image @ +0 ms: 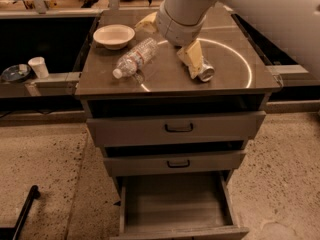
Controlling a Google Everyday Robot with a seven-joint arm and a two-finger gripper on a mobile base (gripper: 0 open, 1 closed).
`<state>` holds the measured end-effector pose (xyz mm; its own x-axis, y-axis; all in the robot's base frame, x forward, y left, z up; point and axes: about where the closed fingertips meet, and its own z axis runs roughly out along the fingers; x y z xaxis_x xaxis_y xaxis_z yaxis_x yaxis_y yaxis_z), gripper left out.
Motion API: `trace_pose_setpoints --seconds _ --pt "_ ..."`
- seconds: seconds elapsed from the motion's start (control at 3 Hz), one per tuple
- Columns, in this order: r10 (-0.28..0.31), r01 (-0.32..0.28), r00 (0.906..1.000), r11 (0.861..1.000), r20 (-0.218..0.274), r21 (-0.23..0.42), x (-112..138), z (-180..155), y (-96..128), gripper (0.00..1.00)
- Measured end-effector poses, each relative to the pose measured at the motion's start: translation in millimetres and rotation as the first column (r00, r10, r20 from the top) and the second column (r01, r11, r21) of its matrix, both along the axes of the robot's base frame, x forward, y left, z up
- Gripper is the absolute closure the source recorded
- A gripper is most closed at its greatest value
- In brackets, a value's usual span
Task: Place water bottle into bottom drawer
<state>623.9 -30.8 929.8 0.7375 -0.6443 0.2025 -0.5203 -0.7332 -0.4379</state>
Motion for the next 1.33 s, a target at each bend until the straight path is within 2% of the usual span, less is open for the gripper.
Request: trace_pose_setpoints --seconds 0.33,0.67,1.0,1.33 --pt "0.078 -0.08 0.9966 0.989 -0.026 -0.128 30 -27 29 0.0" --pt "0.115 -0.122 0.9925 0.968 -0.043 -0.217 59 -44 54 0.0" --pt "0.12 -0.132 0.9909 0.956 -0.061 -0.263 79 -53 75 0.0" --pt "0.082 -0.106 0.9925 0.948 -0.091 -0.299 94 -65 83 0.18"
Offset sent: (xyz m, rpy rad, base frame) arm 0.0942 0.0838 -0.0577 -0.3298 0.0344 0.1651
